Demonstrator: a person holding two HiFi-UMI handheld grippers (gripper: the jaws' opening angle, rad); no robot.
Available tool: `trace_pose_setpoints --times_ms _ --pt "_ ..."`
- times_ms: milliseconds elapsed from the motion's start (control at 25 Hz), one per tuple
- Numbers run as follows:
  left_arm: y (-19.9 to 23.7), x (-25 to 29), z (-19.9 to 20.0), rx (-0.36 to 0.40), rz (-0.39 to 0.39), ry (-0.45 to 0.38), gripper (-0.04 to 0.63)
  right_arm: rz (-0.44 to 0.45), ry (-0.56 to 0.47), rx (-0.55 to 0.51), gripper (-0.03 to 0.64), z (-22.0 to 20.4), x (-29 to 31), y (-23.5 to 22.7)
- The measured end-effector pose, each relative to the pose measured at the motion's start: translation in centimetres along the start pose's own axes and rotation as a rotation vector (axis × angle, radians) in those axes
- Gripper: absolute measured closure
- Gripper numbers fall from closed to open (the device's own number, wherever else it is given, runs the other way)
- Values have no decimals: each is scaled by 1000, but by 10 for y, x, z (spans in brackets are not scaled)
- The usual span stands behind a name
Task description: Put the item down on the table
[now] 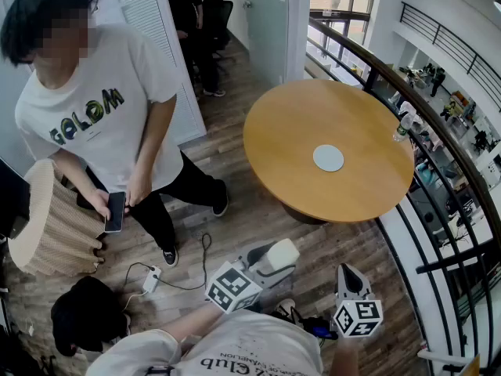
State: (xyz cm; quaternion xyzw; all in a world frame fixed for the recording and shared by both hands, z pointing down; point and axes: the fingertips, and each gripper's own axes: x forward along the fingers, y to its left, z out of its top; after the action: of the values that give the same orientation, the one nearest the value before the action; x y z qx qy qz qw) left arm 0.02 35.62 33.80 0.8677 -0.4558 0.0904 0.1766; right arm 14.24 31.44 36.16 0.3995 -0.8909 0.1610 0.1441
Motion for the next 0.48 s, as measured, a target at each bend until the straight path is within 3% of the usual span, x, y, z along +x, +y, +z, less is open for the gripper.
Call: trace_pose_setpoints --times_ms 480 --pt "15 3 11 2 39 -16 279 37 -5 -12 592 11 18 -3"
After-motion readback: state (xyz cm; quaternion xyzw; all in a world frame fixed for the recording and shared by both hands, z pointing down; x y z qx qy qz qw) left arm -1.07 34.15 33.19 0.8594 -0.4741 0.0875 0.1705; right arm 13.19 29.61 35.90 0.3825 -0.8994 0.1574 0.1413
